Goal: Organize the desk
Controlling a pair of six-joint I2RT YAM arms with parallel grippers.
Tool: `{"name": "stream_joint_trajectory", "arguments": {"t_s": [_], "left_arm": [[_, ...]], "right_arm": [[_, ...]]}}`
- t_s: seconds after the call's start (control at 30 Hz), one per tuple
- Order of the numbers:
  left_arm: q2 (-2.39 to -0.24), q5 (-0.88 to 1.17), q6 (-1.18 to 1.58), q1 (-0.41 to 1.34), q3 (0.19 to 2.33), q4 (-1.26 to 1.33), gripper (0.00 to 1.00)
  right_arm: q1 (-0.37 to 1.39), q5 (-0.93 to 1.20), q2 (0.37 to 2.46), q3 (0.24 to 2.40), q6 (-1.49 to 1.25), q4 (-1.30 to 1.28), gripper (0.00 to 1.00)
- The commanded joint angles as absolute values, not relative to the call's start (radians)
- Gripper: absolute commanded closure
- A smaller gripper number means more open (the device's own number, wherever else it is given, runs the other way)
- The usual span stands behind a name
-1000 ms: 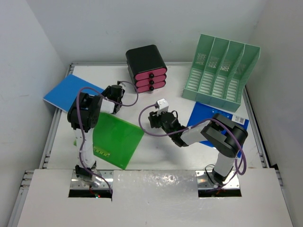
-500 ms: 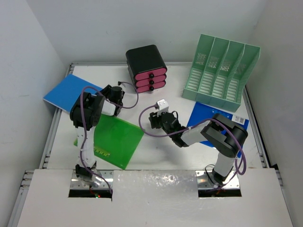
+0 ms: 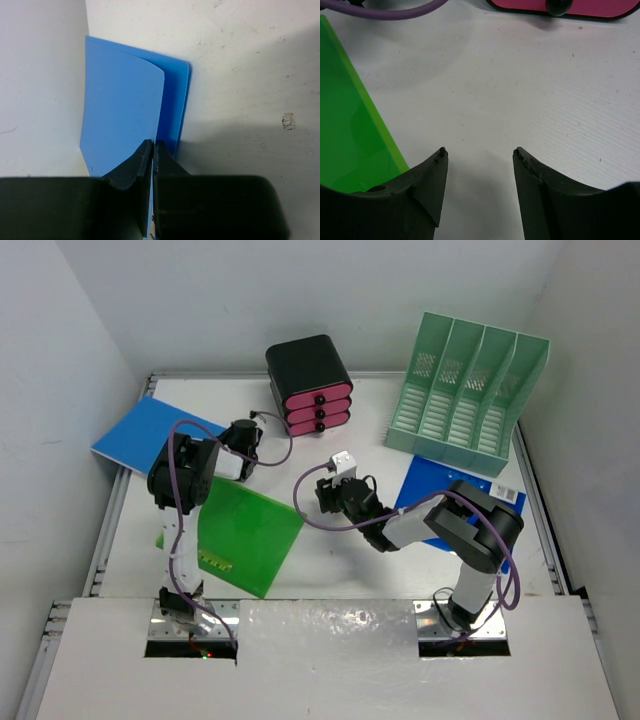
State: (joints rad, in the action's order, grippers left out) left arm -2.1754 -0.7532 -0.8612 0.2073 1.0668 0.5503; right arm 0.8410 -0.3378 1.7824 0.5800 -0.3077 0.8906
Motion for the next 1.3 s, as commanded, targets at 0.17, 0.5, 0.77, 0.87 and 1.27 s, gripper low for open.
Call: {"name": "stream_joint_trajectory", "arguments": {"t_s": [0.17, 0.5, 0.77, 0.87, 1.27], "left_arm": [[-1.936, -0.577, -0.640, 0.172, 1.127, 0.205, 1.00], [-1.610, -0.339, -0.598, 0.172, 1.149, -0.250, 1.00], [-1.428, -0.169, -0.624, 0.181, 1.293, -0.641, 1.00], [-1.372, -0.057, -0.647, 0.199, 1.367, -0.796, 1.00], [-1.273, 0.143, -0.707, 0.304, 1.565, -1.161, 1.00]], "right_arm": [[0.839, -0.338, 1.706, 0.568, -0.273, 0.898, 0.46], [0.839, -0.140, 1.602, 0.592, -0.028, 0.747, 0.46], [0.839, 0.083, 1.523, 0.733, 0.198, 0.563, 0.43], [0.839, 0.144, 1.513, 0.778, 0.238, 0.548, 0.41], [0.839, 0.356, 1.641, 0.939, 0.149, 0.687, 0.23]]}}
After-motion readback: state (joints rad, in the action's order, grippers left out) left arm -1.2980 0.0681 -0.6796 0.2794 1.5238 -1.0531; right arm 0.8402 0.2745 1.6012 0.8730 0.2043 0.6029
